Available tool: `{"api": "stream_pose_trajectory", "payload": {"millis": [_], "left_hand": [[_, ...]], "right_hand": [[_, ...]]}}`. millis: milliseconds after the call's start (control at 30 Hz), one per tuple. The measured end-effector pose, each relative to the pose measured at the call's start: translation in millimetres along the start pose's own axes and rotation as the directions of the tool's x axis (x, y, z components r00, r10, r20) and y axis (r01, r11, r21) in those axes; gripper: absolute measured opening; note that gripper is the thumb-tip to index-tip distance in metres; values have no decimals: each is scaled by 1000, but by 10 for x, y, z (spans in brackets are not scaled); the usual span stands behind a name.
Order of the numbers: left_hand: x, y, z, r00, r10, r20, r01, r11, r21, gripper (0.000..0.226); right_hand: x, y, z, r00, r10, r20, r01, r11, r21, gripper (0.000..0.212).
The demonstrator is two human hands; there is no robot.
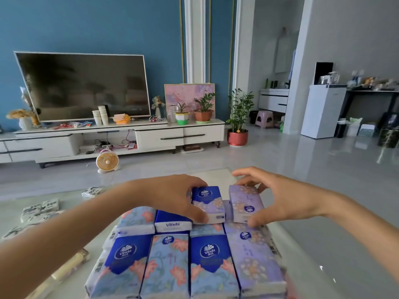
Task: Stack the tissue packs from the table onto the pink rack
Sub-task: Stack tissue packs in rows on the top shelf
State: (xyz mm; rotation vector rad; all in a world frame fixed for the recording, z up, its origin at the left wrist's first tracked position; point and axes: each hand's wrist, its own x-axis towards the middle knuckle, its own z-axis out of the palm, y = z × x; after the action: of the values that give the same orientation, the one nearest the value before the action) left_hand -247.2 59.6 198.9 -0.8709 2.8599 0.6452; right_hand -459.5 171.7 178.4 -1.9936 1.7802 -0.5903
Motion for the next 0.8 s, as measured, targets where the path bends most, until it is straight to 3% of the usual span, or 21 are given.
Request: {"api": "stream_pose_trajectory", "payload": {"millis": [333,467,533,600,633,700,800], "left_hand": [[-56,-88,21,1000,15,7,-14,995,-101,67],[-243,-119,33,955,11,-297,-75,976,-204,73],[-412,-218,48,864,-32,-502,-145,940,-310,64],[-597,-435,124,739,-160,-654,-181,888,-422,50],[-686,-565,185,684,-263,-680,-163,854,-494,46],[-847,-765,316,639,-506,-580,-97,695,-713,42],[-960,-896,463,705,-677,-210,10,306,-952,49]], "right_hand": [[19,-51,133,1000,0,1,0,994,107,81],[-117,-71,241,994,39,-100,-5,946,323,72],[-236,-51,336,961,116,-251,9,895,447,59],[-347,47,487,877,228,-422,36,846,532,45],[-390,100,567,833,287,-473,37,824,565,36],[-455,152,717,783,404,-474,5,757,654,18],[-514,100,880,785,508,-355,-62,634,771,17]]}}
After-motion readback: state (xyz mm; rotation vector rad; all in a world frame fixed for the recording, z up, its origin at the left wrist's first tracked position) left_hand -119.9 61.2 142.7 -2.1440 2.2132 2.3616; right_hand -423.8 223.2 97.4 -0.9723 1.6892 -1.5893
